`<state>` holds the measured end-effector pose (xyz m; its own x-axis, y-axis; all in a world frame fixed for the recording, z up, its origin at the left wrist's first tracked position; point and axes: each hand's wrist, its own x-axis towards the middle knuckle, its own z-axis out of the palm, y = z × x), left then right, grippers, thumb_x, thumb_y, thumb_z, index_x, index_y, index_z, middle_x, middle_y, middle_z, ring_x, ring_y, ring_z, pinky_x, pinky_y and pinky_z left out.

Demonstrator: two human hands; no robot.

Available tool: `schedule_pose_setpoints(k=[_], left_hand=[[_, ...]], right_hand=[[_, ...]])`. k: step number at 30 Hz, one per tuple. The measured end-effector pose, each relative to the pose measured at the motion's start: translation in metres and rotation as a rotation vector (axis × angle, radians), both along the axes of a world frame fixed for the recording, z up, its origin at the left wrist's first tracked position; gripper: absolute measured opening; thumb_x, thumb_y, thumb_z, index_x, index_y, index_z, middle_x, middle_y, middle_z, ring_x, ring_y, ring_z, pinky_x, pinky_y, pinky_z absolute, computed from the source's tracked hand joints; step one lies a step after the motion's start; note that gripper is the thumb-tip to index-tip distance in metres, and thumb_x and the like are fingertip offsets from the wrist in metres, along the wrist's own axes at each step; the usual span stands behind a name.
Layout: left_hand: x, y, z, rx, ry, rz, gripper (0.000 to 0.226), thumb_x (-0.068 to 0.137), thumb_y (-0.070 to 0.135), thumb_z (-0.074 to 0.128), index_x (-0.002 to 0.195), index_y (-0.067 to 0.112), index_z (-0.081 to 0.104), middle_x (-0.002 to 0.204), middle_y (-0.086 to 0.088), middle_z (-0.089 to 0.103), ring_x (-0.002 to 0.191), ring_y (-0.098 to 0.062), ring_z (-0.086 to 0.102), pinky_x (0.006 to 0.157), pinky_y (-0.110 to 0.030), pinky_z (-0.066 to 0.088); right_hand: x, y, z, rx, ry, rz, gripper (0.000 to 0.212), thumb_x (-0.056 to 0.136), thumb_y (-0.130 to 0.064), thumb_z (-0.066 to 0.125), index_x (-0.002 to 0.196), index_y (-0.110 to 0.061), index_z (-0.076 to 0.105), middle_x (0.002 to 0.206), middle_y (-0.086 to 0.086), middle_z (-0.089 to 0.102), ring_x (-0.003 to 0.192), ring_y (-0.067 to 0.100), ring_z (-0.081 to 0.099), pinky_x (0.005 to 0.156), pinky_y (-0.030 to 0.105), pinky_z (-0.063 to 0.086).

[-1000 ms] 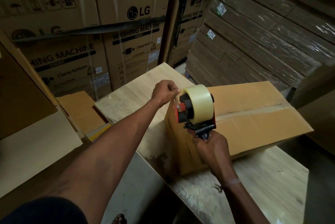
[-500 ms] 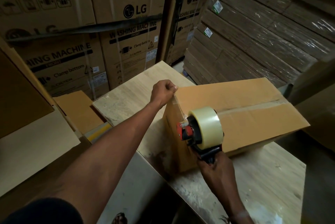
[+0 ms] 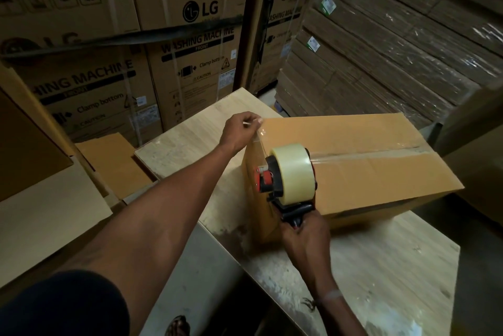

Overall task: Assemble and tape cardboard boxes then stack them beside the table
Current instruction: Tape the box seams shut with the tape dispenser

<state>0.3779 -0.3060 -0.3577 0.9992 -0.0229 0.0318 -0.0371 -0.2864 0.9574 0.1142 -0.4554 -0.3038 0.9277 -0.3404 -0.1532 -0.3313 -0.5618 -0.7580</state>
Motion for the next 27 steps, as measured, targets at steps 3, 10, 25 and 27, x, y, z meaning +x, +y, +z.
schedule_pose_setpoints(k=[3, 10, 25, 27], left_hand=[[0.003, -0.006, -0.006, -0.052, -0.002, 0.053, 0.022, 0.100, 0.033, 0.068, 0.106, 0.016, 0.078, 0.104, 0.003, 0.076, 0.098, -0.017, 0.070, 0.089, -0.033, 0.058], [0.007, -0.010, -0.016, -0.134, 0.011, 0.082, 0.022, 0.099, 0.031, 0.069, 0.109, 0.015, 0.079, 0.109, 0.002, 0.077, 0.106, -0.016, 0.070, 0.099, -0.038, 0.058], [0.009, -0.012, -0.020, -0.172, 0.000, 0.098, 0.016, 0.098, 0.026, 0.069, 0.105, 0.015, 0.080, 0.104, 0.003, 0.077, 0.103, -0.015, 0.071, 0.098, -0.035, 0.058], [0.009, -0.013, -0.019, -0.176, -0.002, 0.100, 0.016, 0.098, 0.026, 0.069, 0.105, 0.015, 0.080, 0.104, 0.003, 0.077, 0.103, -0.014, 0.070, 0.098, -0.034, 0.058]], right_hand=[[-0.003, 0.003, 0.006, -0.013, -0.047, -0.005, 0.019, 0.083, -0.003, 0.074, 0.097, -0.015, 0.068, 0.093, 0.001, 0.070, 0.082, 0.007, 0.064, 0.061, 0.007, 0.043], [-0.035, -0.004, 0.013, -0.099, -0.048, -0.022, 0.033, 0.082, -0.004, 0.076, 0.068, -0.023, 0.053, 0.065, -0.002, 0.053, 0.058, 0.005, 0.048, 0.055, 0.008, 0.040], [-0.115, -0.008, -0.002, -0.052, 0.033, -0.162, 0.033, 0.077, -0.004, 0.082, 0.091, -0.027, 0.062, 0.077, -0.010, 0.069, 0.069, -0.003, 0.062, 0.061, 0.005, 0.045], [-0.123, -0.007, -0.004, -0.042, 0.047, -0.167, 0.036, 0.076, -0.004, 0.083, 0.087, -0.029, 0.061, 0.076, -0.008, 0.068, 0.074, 0.005, 0.067, 0.060, 0.005, 0.044]])
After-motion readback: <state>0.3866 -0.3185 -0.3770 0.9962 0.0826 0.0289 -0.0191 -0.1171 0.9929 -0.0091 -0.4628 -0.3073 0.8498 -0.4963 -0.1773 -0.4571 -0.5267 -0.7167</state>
